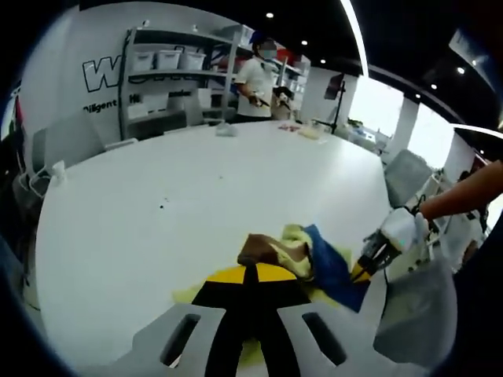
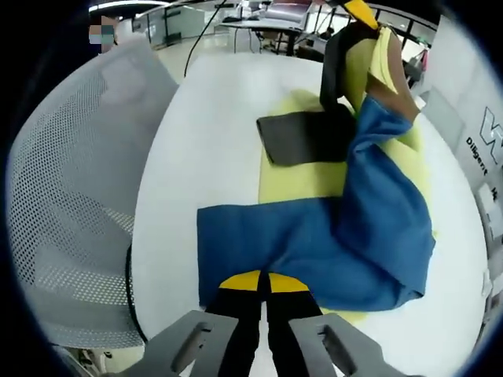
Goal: Fold the garment on the visible template until the final outline fits inside the template.
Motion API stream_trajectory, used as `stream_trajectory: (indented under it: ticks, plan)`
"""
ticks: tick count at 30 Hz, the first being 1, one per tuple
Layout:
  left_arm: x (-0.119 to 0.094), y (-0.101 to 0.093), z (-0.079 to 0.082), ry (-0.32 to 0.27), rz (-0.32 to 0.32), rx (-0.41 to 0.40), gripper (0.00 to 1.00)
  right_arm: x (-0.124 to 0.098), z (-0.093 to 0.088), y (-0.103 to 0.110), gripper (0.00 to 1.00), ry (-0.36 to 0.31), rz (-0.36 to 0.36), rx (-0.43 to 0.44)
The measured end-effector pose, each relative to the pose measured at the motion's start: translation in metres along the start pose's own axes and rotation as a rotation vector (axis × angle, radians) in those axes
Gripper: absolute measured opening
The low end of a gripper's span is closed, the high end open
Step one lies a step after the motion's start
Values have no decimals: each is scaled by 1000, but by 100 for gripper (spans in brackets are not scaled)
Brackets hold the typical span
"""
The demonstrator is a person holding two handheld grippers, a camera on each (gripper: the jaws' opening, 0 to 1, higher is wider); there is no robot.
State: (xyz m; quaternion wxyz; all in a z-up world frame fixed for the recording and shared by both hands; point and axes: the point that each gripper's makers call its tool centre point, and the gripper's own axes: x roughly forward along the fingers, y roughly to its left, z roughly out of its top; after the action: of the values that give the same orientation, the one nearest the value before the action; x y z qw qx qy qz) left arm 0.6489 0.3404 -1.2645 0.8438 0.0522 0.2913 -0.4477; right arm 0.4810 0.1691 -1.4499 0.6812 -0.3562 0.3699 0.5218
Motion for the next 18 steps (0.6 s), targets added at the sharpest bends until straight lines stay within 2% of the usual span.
stream_trajectory:
  ticks: [7, 12, 18]
  plan:
    - [-10, -13, -15, 13, -15, -9, 0, -3, -1, 20, 0, -10, 37, -6]
    - [-18, -22, -20, 12, -22, -24, 0, -6, -3, 40, 0, -1, 99, -13]
    - [-32, -35, -26, 15, -38, -37, 0, -10, -6, 56, 0, 12, 139, -60]
